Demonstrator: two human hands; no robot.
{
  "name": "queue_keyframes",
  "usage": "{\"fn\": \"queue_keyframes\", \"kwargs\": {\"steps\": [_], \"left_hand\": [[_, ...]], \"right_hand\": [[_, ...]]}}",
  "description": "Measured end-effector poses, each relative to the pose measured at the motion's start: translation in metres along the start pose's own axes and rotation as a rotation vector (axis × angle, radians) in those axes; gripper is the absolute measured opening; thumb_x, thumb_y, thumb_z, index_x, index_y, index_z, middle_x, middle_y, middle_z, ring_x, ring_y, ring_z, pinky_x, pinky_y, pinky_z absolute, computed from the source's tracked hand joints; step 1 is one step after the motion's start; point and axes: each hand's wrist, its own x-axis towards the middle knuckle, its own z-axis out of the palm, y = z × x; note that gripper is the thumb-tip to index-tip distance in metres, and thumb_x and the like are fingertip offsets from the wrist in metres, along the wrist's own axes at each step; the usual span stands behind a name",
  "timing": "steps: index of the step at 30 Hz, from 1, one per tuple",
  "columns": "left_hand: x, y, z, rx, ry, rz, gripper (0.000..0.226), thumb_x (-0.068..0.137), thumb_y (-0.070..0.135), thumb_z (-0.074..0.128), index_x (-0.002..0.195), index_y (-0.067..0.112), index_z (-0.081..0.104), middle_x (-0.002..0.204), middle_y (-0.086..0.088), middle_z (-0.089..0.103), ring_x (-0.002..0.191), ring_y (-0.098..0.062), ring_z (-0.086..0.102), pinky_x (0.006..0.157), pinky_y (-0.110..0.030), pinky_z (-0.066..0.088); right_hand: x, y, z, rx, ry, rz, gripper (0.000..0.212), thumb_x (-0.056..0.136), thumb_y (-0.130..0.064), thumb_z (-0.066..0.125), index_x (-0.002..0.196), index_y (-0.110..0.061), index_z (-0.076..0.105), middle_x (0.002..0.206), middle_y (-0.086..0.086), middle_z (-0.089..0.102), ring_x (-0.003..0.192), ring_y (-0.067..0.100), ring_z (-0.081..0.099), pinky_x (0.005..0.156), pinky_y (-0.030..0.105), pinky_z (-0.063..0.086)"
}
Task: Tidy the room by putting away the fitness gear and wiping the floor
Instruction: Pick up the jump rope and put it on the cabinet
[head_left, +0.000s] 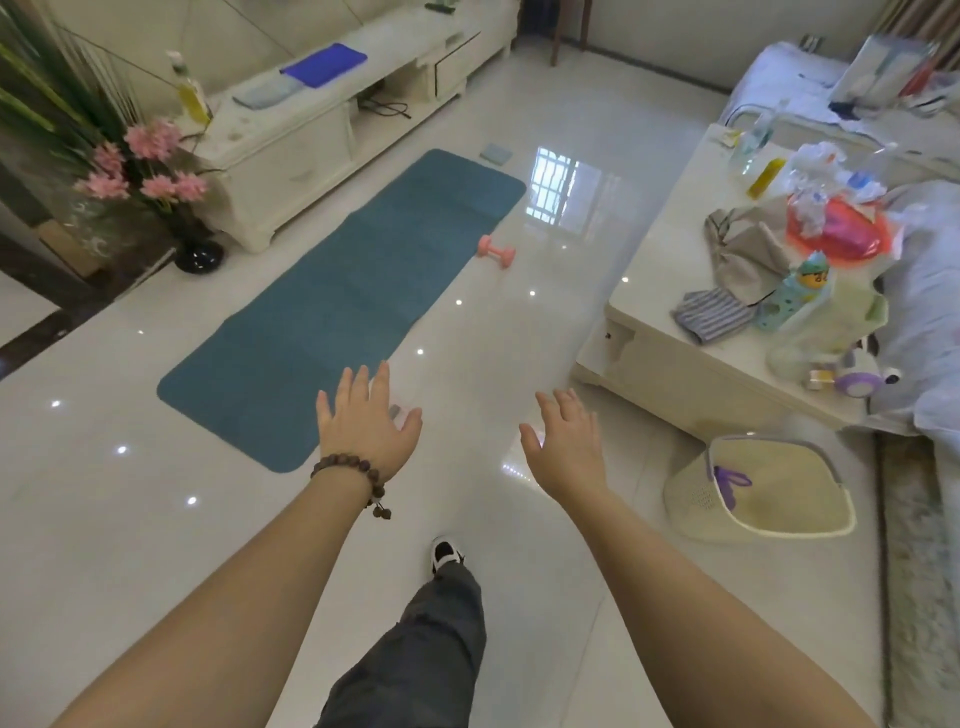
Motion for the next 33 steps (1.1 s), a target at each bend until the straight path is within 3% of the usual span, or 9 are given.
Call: {"fn": "queue_keyframes", "kwargs": {"steps": [15, 27, 33], "left_hand": [[0.243, 0.045, -0.027, -0.087, -0.099, -0.207, 0.072, 0.095, 0.051, 0.037, 0.153, 0.018, 0.01, 0.161, -0.003, 0.013, 0.148, -0.021, 0.004, 0.119, -0.051, 0.008], [0.406, 0.102, -0.009, -0.257, -0.008, -0.684, 0.074, 0.095, 0.048, 0.041, 0.153, 0.016, 0.009, 0.161, -0.004, 0.011, 0.148, -0.021, 0.004, 0.119, -0.048, 0.007], [0.432, 0.133, -0.01, -0.31, 0.012, -0.917, 0.074, 0.095, 0.047, 0.041, 0.153, 0.014, 0.009, 0.161, -0.006, 0.011, 0.148, -0.022, 0.004, 0.119, -0.048, 0.009]], "right_hand": [[0.297, -0.038, -0.044, -0.082, -0.132, -0.087, 0.053, 0.1, -0.041, 0.037, 0.148, -0.022, 0.026, 0.158, 0.004, 0.02, 0.146, 0.023, 0.011, 0.12, 0.044, 0.011], [0.564, -0.047, -0.052, -0.202, -0.286, -0.544, 0.052, 0.099, -0.036, 0.039, 0.146, -0.016, 0.033, 0.156, 0.009, 0.024, 0.146, 0.024, 0.014, 0.117, 0.044, 0.015], [0.638, -0.059, -0.052, -0.229, -0.411, -0.725, 0.051, 0.098, -0.035, 0.042, 0.145, -0.014, 0.035, 0.155, 0.009, 0.026, 0.145, 0.023, 0.015, 0.116, 0.043, 0.017]]}}
